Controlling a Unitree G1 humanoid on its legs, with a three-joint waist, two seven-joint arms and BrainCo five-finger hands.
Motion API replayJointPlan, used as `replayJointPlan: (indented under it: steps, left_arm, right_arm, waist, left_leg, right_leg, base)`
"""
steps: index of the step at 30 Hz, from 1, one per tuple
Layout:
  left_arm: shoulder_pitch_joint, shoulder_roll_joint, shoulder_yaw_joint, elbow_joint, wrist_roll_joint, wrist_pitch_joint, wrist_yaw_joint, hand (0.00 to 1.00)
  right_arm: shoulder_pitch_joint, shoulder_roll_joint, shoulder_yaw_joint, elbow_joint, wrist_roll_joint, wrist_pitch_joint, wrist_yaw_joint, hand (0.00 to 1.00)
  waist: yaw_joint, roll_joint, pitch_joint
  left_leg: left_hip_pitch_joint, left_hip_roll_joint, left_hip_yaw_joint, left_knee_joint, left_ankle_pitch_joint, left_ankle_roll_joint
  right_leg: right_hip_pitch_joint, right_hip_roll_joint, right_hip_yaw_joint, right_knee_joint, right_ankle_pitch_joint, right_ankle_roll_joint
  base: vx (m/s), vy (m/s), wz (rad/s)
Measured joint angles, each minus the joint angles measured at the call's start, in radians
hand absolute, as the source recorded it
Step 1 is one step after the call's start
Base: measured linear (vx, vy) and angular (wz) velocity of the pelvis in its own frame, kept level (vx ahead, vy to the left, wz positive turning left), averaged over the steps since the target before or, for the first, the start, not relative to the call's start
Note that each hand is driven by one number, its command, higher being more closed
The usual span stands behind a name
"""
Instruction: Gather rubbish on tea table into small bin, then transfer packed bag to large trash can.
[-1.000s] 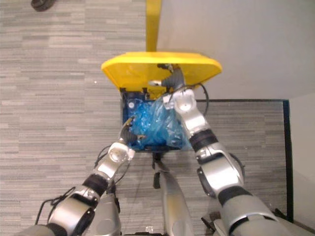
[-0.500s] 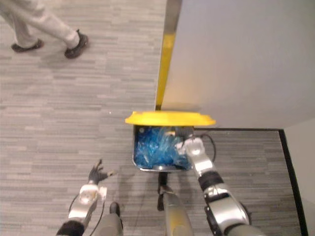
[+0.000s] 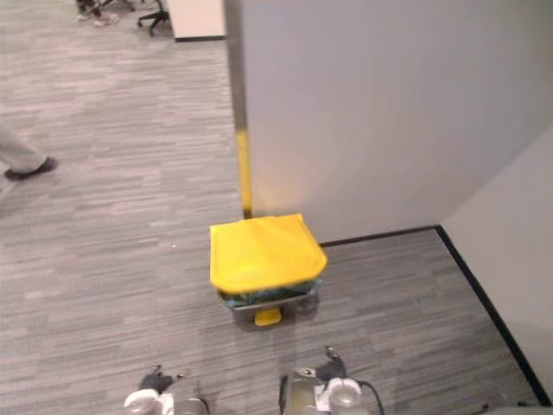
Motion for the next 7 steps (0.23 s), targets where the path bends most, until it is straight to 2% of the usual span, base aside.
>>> replayJointPlan:
  steps: [3,7]
  left_arm:
    - [-0.001,0.01,0.0,0.003,0.0,0.0,-0.01,0.0]
    - [0.003,0.035,0.002,0.032,0.0,0.0,-0.013,0.0]
  right_arm:
    - [0.019,-0.017,-0.044,0.03,0.0,0.01,-0.006,0.0]
    - [0.024,-0.024,-0.067,0.04,0.002,0.017,-0.005,0.0]
  waist:
    - [-0.003,0.002,-0.007]
    - [-0.003,0.002,-0.014]
  left_leg:
    - [0.014,0.004,0.0,-0.022,0.02,0.008]
    - [0.012,-0.008,0.013,-0.028,0.022,0.003]
  right_leg:
    - [0.033,0.016,0.008,-0.084,0.05,0.01]
    - [0.068,0.012,0.022,-0.18,0.116,0.027]
  base:
    - [-0.08,-0.004,-0.15]
    - [-0.05,0.06,-0.07]
